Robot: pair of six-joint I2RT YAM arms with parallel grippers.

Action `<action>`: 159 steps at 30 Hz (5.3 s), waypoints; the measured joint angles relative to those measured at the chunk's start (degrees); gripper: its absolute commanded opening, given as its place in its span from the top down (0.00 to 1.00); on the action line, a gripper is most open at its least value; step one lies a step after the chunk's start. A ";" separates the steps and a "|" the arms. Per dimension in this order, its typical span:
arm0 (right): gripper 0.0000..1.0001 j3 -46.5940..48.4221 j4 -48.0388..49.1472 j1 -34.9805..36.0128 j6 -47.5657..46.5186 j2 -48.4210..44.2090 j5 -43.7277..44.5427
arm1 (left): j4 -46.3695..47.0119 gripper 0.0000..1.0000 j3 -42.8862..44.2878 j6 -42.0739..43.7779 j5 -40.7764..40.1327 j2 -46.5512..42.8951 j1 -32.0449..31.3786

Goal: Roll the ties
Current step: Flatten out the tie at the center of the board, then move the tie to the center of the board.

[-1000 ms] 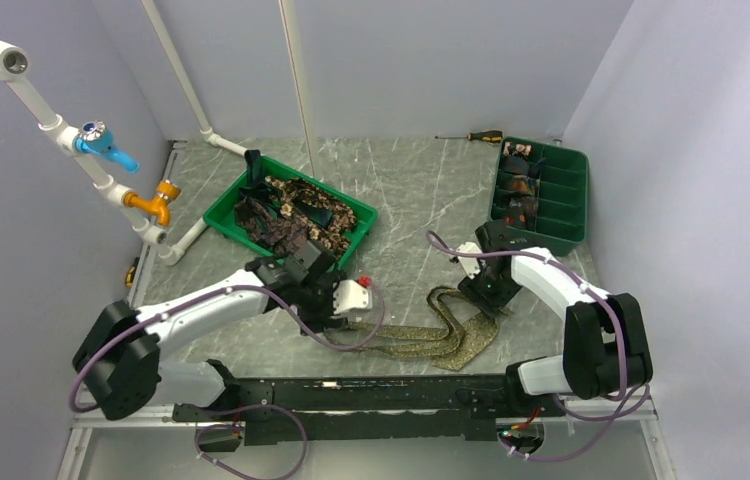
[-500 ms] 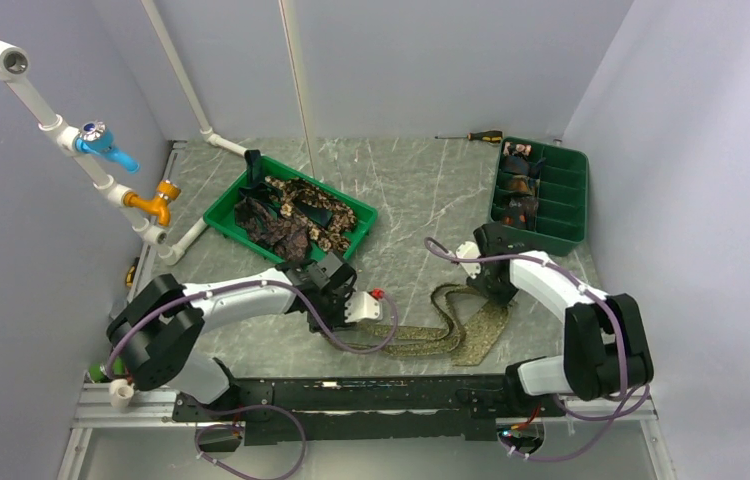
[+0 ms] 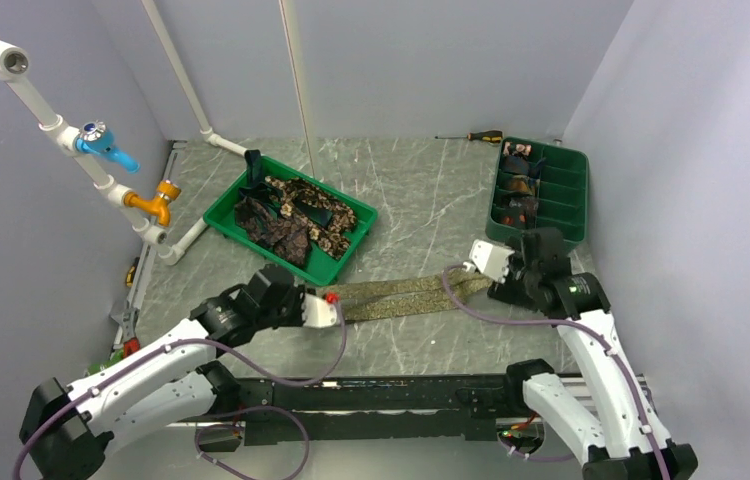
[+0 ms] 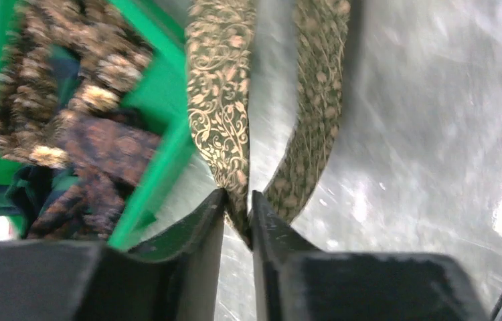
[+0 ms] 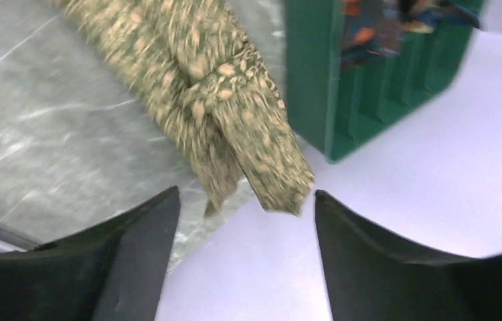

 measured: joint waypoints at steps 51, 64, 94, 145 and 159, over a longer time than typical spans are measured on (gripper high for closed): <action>0.76 -6.29 7.72 -21.70 8.66 38.01 -3.89 | -2.89 0.94 -5.20 1.57 1.53 12.00 9.31; 0.39 1.36 -0.96 -23.30 5.46 37.29 -9.33 | -7.19 0.33 -4.37 10.05 -8.66 3.91 7.80; 0.22 9.75 -1.53 -35.39 25.44 42.80 -11.13 | -9.84 0.01 11.76 -13.84 25.22 3.37 25.88; 1.00 18.71 -13.81 -42.34 18.93 38.99 -14.80 | -7.19 0.01 10.43 -11.72 24.22 9.53 10.23; 1.00 9.42 -5.14 -41.11 21.68 47.45 -15.39 | 8.07 0.02 25.55 -23.34 23.30 44.74 -18.12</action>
